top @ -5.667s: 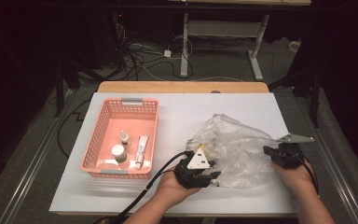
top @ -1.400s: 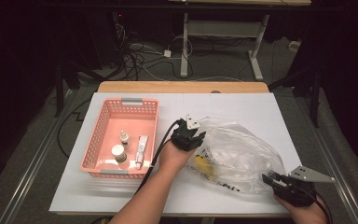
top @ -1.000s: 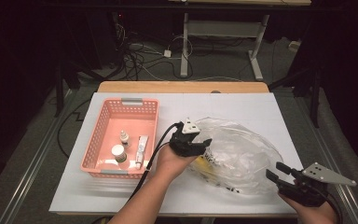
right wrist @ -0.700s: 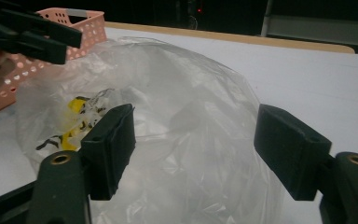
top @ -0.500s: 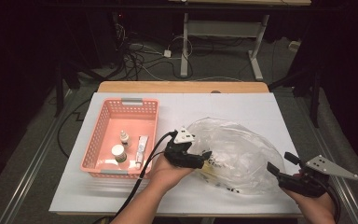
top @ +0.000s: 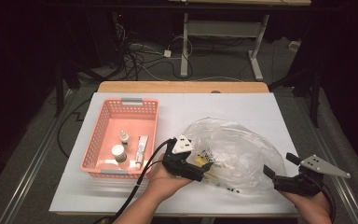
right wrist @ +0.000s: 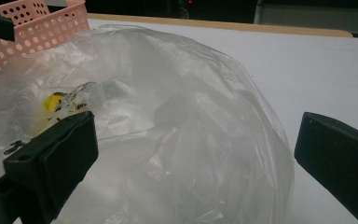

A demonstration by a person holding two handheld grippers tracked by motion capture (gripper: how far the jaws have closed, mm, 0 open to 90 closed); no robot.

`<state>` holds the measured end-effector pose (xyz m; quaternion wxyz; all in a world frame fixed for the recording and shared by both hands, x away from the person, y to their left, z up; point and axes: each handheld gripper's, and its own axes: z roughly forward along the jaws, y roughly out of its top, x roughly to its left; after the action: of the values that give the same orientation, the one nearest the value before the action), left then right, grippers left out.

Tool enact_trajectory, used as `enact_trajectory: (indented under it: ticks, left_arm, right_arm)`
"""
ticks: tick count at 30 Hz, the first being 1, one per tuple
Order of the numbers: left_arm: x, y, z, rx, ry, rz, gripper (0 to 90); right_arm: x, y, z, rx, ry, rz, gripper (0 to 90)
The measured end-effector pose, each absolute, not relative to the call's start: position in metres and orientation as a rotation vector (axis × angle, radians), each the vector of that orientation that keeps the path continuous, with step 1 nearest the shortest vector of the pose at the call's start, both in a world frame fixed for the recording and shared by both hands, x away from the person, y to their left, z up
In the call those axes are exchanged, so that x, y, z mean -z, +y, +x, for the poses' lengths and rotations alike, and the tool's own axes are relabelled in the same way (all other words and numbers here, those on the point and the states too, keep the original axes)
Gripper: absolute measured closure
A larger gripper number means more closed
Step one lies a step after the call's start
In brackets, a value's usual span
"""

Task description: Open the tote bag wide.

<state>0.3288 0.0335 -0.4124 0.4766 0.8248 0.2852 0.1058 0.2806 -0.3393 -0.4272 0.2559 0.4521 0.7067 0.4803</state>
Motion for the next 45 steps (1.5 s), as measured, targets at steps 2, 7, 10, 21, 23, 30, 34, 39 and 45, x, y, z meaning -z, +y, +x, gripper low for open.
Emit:
enact_trajectory:
  ticks: [2,7,10,21,23,30,34,39,45]
  left_arm:
    - [0.411,0.036,0.327,-0.257,0.697,2.012,0.0]
    - [0.410,0.041,0.324,-0.251,0.689,2.014,0.0]
    - [0.407,0.044,0.321,-0.258,0.689,2.004,0.0]
    - [0.393,0.070,0.315,-0.332,0.728,1.962,0.0]
    - [0.393,0.076,0.315,-0.335,0.742,1.961,0.0]
    - [0.388,0.101,0.315,-0.366,0.785,1.937,0.0]
    - [0.388,0.117,0.315,-0.396,0.830,1.917,0.0]
    - [0.389,0.136,0.316,-0.394,0.874,1.900,0.0]
    - [0.385,0.156,0.316,-0.447,0.916,1.863,0.0]
  right_arm:
    - [0.427,-0.340,0.279,-1.307,1.906,1.223,0.1]
    - [0.425,-0.342,0.277,-1.316,1.899,1.219,0.1]
    - [0.425,-0.342,0.277,-1.316,1.904,1.218,0.2]
    - [0.428,-0.341,0.278,-1.323,1.908,1.202,0.9]
    - [0.428,-0.341,0.278,-1.331,1.904,1.208,1.0]
    - [0.428,-0.340,0.281,-1.331,1.899,1.196,1.5]
    - [0.429,-0.337,0.285,-1.326,1.908,1.186,1.6]
    - [0.426,-0.334,0.288,-1.328,1.903,1.171,1.7]
    - [0.429,-0.334,0.288,-1.323,1.917,1.165,1.7]
